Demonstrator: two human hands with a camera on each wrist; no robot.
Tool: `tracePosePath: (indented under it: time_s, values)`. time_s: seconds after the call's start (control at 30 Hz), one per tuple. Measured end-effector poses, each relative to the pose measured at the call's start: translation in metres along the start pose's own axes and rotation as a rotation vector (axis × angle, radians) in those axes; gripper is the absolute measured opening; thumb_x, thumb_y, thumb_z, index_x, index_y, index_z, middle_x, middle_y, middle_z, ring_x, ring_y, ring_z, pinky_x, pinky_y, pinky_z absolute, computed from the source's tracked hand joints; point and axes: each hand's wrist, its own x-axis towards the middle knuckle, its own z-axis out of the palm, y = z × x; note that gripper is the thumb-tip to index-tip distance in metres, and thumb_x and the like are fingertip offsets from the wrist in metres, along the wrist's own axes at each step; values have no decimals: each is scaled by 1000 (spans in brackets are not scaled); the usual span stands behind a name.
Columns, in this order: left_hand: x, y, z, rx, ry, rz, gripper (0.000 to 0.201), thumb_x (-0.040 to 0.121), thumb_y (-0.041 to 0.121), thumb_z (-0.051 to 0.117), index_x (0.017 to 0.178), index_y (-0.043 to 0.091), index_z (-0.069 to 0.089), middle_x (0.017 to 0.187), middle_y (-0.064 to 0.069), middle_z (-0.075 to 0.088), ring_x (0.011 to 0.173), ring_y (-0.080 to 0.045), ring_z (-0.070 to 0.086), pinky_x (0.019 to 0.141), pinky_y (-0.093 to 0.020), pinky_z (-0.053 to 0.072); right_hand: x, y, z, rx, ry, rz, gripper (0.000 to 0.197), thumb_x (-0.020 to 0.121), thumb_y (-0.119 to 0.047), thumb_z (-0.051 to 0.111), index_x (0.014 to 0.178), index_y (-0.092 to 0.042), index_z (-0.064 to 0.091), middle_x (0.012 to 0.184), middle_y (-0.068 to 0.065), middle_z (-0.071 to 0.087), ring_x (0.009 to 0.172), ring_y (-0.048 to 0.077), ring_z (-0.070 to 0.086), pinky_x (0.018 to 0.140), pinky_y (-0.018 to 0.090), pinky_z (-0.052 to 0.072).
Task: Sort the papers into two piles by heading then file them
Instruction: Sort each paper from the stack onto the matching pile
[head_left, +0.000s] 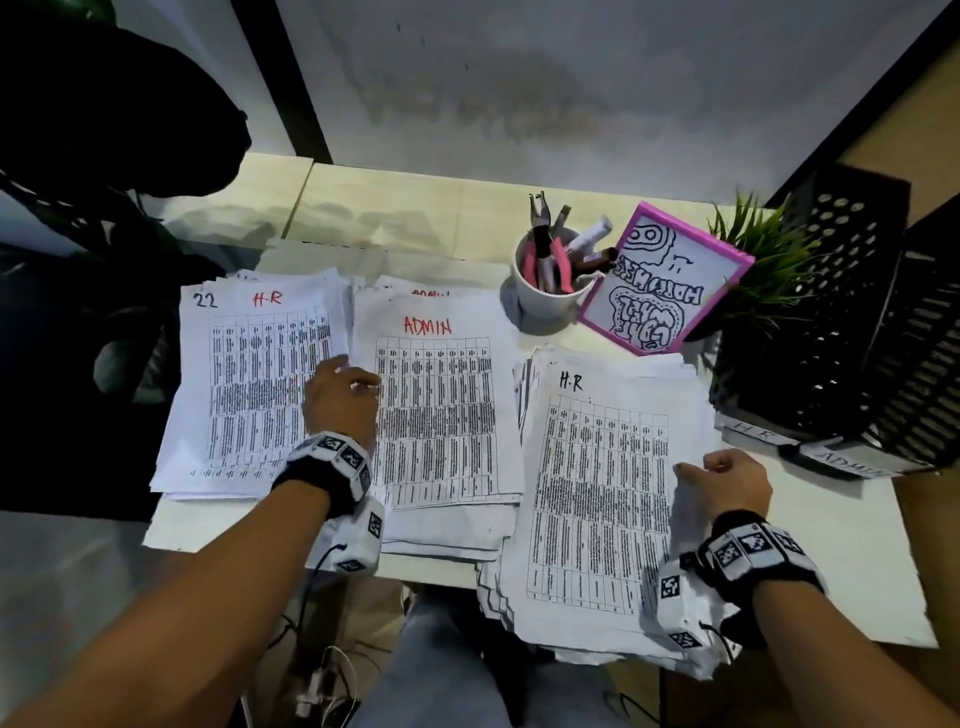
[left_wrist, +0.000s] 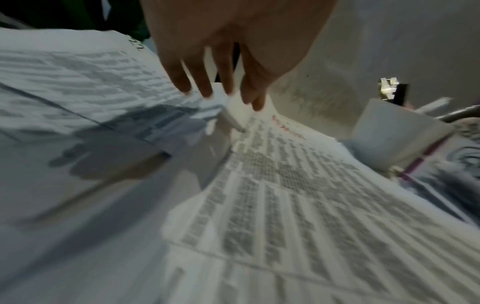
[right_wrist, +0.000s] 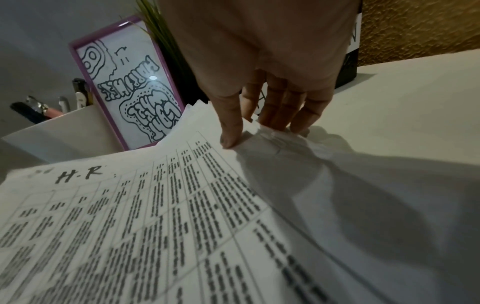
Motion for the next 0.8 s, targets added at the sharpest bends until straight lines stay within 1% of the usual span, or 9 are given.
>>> tracePosePath:
  time_s: [0.1, 0.17, 0.23, 0.3, 0.37, 0.47, 0.57, 0.7, 0.8]
  values:
    - [-18, 19, 13, 82, 88, 110, 25, 86, 0, 52, 88, 16, 71, 142, -3, 40, 130, -26, 35, 105, -40, 37, 3, 3, 1, 34, 3, -19, 20, 76, -6, 73, 65, -5, 57, 59, 8, 52, 51, 19, 44, 50, 20, 36]
    - [-32, 37, 26, 19, 18, 253, 24, 85, 0, 52, 93, 16, 68, 140, -3, 40, 130, -26, 34, 106, -41, 37, 3, 2, -4, 73, 27, -57, 16, 78, -4, 71, 66, -2, 60, 62, 11, 54, 54, 21, 45, 48, 18, 35]
    - [-41, 51, 45, -74, -79, 363, 24, 85, -1, 50, 95, 14, 66, 133, -5, 45, 126, -25, 40, 103, -36, 38, 2, 1, -11, 94, 41, -131, 6, 80, -3, 68, 77, 2, 67, 72, 11, 60, 67, 22, 52, 54, 19, 38]
    - [-49, 69, 62, -172, -178, 407, 26, 84, -2, 48, 98, 11, 66, 120, -5, 53, 114, -25, 52, 98, -34, 43, 8, 5, -15, 125, 35, -190, 17, 81, 2, 67, 98, 6, 70, 86, 9, 65, 80, 23, 59, 72, 19, 40]
    - [-60, 86, 77, -239, -271, 398, 27, 85, 1, 45, 100, 8, 66, 106, -6, 62, 98, -25, 62, 89, -40, 52, 11, 11, -17, 199, 10, -194, 27, 81, 9, 64, 107, 3, 69, 91, 6, 65, 79, 16, 61, 73, 18, 46]
    - [-73, 103, 96, -178, -386, 365, 27, 87, 4, 46, 100, 4, 69, 98, -13, 70, 91, -28, 65, 85, -39, 52, 14, 23, -22, 331, 0, -182, 42, 78, 16, 59, 77, -22, 76, 75, -14, 71, 67, -6, 60, 72, 8, 47]
    - [-86, 111, 112, -20, -401, 290, 28, 91, 2, 43, 107, 1, 65, 108, -16, 66, 98, -32, 61, 86, -38, 49, 11, 33, -28, 513, 29, -116, 57, 73, 19, 50, 52, -30, 70, 77, -9, 69, 75, 1, 61, 85, 22, 47]
    - [-95, 111, 124, 18, -296, 175, 28, 90, 6, 51, 117, 2, 56, 123, -17, 50, 111, -34, 50, 91, -38, 43, 9, 47, -39, 705, 12, -84, 46, 71, 17, 48, 48, -18, 66, 75, -10, 73, 86, 13, 65, 83, 25, 49]
    - [-93, 104, 127, 64, -275, 151, 47, 81, 16, 70, 121, 4, 48, 125, -15, 44, 113, -32, 46, 91, -41, 42, 14, 62, -48, 779, -99, -46, 39, 70, 16, 48, 47, -14, 61, 81, 8, 74, 87, 28, 63, 72, 29, 52]
